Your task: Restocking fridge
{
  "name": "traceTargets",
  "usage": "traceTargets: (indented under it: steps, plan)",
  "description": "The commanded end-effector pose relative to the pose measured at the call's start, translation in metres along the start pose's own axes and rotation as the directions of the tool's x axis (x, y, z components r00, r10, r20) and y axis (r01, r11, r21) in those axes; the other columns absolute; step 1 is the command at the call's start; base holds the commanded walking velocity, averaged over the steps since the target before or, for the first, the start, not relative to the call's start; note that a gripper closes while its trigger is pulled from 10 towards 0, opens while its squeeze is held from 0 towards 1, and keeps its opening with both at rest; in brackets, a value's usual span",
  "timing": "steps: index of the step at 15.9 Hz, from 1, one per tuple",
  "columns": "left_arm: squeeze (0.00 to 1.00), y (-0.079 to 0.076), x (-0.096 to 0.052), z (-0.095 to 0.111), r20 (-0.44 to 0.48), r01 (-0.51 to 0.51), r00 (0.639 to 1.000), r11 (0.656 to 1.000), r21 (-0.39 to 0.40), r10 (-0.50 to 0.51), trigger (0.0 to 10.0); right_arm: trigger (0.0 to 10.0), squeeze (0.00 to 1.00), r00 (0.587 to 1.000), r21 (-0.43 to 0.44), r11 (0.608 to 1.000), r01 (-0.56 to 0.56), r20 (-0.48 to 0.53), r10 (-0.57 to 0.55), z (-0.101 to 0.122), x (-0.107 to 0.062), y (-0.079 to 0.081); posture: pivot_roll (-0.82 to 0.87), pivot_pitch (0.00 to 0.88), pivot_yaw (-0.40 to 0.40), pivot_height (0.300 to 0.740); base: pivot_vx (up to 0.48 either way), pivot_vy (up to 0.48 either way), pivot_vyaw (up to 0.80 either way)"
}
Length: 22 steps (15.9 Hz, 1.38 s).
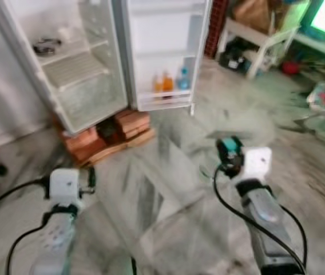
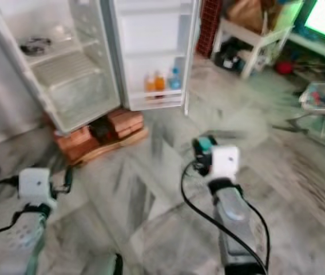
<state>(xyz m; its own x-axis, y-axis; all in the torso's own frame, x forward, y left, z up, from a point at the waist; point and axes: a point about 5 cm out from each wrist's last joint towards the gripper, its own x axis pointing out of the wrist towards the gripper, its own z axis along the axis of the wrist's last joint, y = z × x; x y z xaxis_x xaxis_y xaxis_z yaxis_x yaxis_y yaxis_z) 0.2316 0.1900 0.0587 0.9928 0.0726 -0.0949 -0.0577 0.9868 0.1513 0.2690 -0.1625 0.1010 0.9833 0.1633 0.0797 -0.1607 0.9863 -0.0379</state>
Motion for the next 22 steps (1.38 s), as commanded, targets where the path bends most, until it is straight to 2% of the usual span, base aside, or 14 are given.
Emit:
traceTargets:
  steps: [1,4,6,15,22]
  plan:
    - [0.00,-0.005,0.002,0.006,0.018,0.020,1.000,1.000,0.004,-0.020,10.0,10.0,0.00,1.000,-0.021,0.999,0.025,0.013,-0.025,0.003,0.000,-0.009,0.08,0.079,-0.028,0.740,0.379,0.000,0.00]
    - [0.00,-0.006,0.012,0.011,0.024,0.034,0.999,0.999,0.008,-0.034,10.0,10.0,0.00,0.999,-0.028,1.000,0.003,0.034,-0.002,0.009,0.007,-0.005,0.08,0.079,-0.028,0.740,0.463,0.000,0.00]
    - [0.00,0.000,0.018,0.009,-0.004,-0.011,1.000,0.999,0.042,0.011,10.0,10.0,0.00,0.999,-0.037,0.999,-0.019,0.044,0.020,0.012,0.008,-0.003,0.07,0.078,-0.030,0.740,0.459,0.000,0.00]
    - [0.00,-0.006,0.020,0.010,-0.005,-0.014,1.000,1.000,0.028,0.014,10.0,10.0,0.00,0.992,-0.085,0.990,-0.114,0.052,0.119,0.014,0.009,0.005,0.07,0.086,-0.039,0.740,0.458,0.000,0.00]
    - [0.00,-0.007,0.022,0.011,-0.005,-0.018,1.000,0.999,0.032,0.018,10.0,10.0,0.00,0.990,-0.074,0.990,-0.121,0.062,0.126,0.014,0.009,0.008,0.07,0.090,-0.035,0.740,0.456,0.000,0.73]
